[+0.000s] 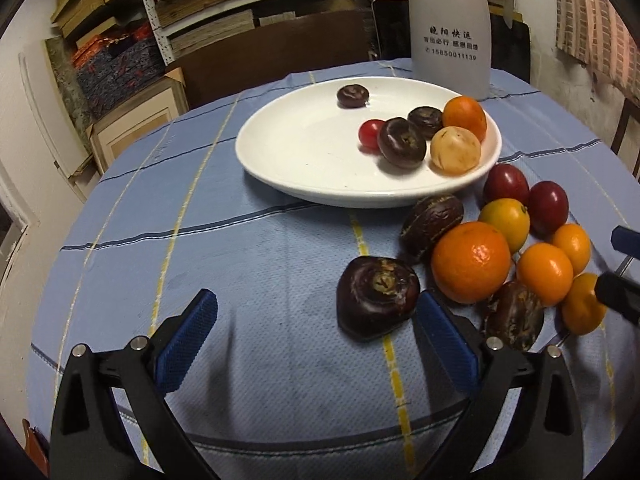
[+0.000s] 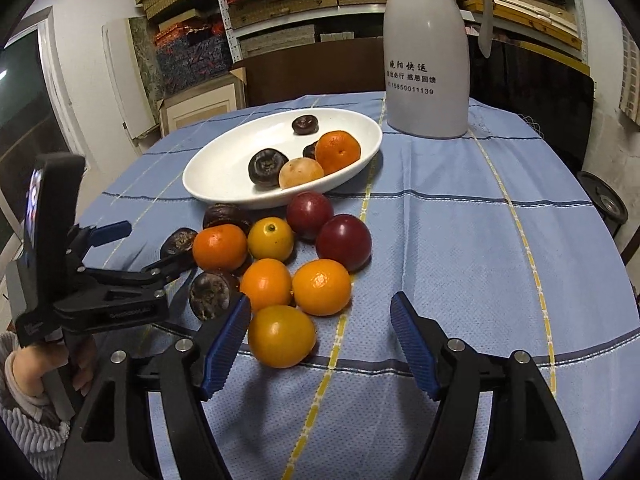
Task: Organize fruits
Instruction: 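Reach the left gripper to a dark brown fruit while the right gripper reaches a yellow-orange fruit, then carry the dark brown and yellow-orange fruits onto the white plate and release both, then grasp an orange mandarin with the left gripper while the right gripper grasps another mandarin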
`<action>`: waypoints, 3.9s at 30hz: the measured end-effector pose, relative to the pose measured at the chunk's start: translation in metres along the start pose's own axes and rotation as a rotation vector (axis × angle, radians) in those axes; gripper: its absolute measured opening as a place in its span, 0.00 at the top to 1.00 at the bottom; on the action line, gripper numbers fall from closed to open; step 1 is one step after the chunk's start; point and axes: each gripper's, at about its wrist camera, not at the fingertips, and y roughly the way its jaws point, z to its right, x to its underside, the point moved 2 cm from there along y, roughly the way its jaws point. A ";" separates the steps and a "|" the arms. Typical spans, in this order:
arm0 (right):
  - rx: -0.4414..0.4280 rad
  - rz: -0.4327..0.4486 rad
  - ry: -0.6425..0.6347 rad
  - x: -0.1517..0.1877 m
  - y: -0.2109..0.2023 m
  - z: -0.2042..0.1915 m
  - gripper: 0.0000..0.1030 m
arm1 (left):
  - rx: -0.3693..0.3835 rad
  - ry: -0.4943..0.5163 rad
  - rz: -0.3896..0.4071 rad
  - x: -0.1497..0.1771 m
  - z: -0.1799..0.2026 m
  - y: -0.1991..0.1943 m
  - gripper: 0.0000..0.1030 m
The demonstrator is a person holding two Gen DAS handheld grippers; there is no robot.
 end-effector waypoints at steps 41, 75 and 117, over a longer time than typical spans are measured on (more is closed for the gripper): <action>-0.068 -0.095 -0.055 0.015 0.017 -0.017 0.59 | 0.084 -0.095 -0.025 0.003 -0.026 0.006 0.04; -0.167 0.010 -0.003 -0.082 0.017 -0.029 0.62 | 0.181 -0.177 0.082 -0.089 -0.053 0.002 0.58; -0.125 0.086 0.302 -0.037 -0.008 0.063 0.26 | 0.079 -0.029 0.115 -0.012 0.030 -0.029 0.05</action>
